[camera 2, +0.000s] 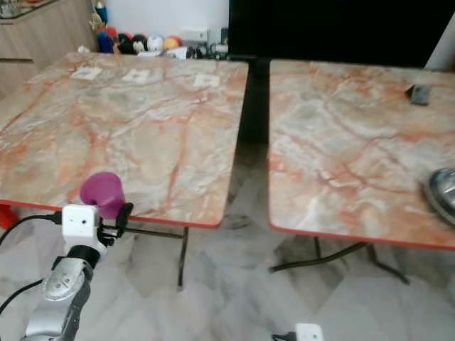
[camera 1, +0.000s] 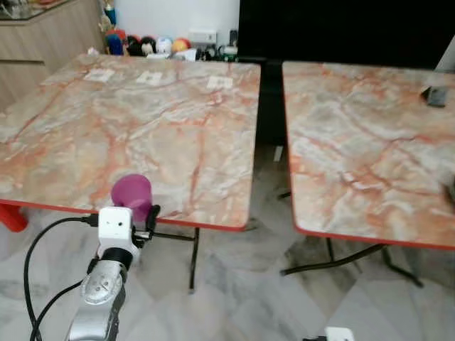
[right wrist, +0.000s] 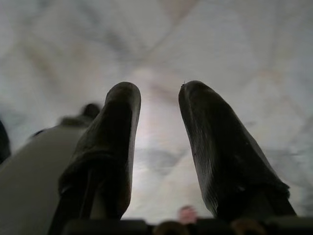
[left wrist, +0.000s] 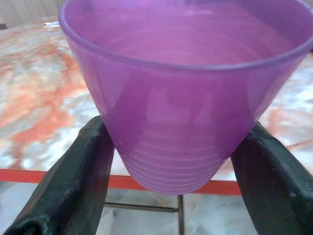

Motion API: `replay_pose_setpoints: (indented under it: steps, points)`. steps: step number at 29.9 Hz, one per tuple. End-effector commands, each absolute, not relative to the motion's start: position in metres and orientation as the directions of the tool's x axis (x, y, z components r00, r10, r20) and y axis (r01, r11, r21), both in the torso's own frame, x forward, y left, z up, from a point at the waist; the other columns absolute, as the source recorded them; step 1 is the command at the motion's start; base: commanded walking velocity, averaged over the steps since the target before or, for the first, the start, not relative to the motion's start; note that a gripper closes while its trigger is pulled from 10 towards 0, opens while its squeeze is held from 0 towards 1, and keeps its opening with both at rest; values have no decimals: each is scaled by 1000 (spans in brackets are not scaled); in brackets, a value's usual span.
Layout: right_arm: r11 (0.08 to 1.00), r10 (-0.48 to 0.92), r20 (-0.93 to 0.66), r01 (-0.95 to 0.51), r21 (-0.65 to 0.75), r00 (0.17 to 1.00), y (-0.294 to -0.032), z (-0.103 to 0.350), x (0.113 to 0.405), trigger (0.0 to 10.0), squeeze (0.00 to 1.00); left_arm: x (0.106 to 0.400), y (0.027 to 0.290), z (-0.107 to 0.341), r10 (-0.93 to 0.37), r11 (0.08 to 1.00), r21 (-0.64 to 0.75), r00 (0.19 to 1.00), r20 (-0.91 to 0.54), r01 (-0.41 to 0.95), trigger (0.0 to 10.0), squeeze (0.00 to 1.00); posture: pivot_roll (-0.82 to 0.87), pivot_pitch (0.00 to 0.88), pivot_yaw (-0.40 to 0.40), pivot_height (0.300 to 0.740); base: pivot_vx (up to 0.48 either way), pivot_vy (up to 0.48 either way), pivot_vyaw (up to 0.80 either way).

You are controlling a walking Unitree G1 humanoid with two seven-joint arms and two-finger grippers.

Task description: Setting the table

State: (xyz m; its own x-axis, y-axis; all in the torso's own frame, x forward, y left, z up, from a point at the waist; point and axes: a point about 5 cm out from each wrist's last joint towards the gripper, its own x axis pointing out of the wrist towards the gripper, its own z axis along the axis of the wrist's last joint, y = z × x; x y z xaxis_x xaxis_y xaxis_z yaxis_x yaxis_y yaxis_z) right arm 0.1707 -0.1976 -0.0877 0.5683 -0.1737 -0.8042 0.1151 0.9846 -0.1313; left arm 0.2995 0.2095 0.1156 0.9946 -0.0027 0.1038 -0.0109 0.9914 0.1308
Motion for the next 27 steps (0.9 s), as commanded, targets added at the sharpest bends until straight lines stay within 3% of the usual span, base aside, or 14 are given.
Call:
replay_pose_setpoints:
  steps: [1, 27]
  points:
    - [988, -154, -818, 113, -109, 555, -189, -91, 167, 10000, 0, 297, 215, 114, 14, 990, 140, 996, 91, -27, 10000, 0, 39, 116, -39, 740, 0, -375, 0]
    - [988, -153, -818, 113, -108, 554, -188, -91, 167, 10000, 0, 298, 217, 119, -5, 985, 174, 995, 100, -13, 10000, 0, 41, 102, -30, 740, 0, -379, 0]
